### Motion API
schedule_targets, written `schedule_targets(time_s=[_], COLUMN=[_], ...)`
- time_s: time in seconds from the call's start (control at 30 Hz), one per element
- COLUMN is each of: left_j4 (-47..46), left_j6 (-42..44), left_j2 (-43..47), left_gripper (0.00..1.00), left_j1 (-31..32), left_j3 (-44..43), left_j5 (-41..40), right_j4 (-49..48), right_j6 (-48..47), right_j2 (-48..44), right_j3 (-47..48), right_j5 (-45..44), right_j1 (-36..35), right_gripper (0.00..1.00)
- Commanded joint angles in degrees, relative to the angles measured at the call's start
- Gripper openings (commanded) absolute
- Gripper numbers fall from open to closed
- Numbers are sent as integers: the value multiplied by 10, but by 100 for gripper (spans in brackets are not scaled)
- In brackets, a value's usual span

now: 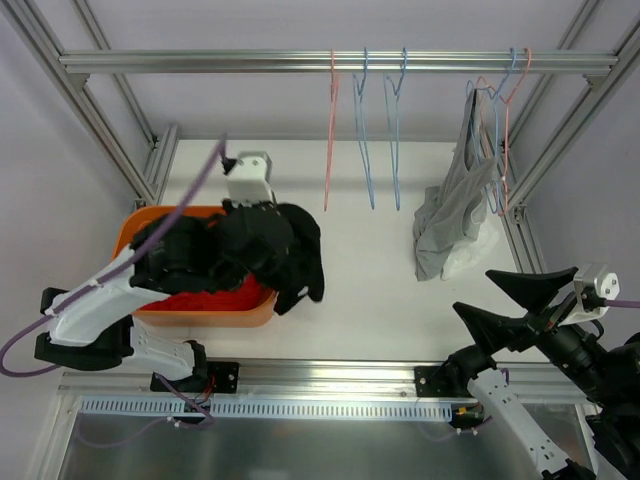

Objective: Remove the tank top from the hanger

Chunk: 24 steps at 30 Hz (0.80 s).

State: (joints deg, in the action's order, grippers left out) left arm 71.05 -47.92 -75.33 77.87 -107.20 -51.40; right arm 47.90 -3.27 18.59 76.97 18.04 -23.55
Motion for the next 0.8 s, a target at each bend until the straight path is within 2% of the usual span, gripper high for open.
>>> schedule_targets(time_s=[0.0,0.07,0.17,0.23,0.33,0.4,0.43,0.6,0.77], left_j4=[158,159,147,130,99,88,83,48,48], left_j6=[51,70,108,142,143,111,99,25,-22], left_j2=[-6,-5,-3,-1,13,33,45,134,198], left_gripper=[0,0,0,0,0,0,0,0,0], left_j1=[-71,-87,-155,-229,-299,-324,-336,-355,-365], left_j3=[-107,-140,-169,-147,-61,-3,57,231,294], left_j5=[-79,-100,-112,-100,-67,-40,-34,4,0], right_j4=[-11,-11,-11,-11,-12,-15,-16,-18,-34], right_j6=[-2,-4,-5,-4,-2,-1,-1,-5,0], right_j2=[21,22,22,24,29,32,33,47,53], right_j3=[17,17,16,15,14,13,11,2,-23], right_j5=[1,0,-5,-5,-4,-5,-5,-6,1], right_j1=[1,0,-1,0,0,0,0,0,1], right_gripper=[99,100,100,100,100,99,100,100,99])
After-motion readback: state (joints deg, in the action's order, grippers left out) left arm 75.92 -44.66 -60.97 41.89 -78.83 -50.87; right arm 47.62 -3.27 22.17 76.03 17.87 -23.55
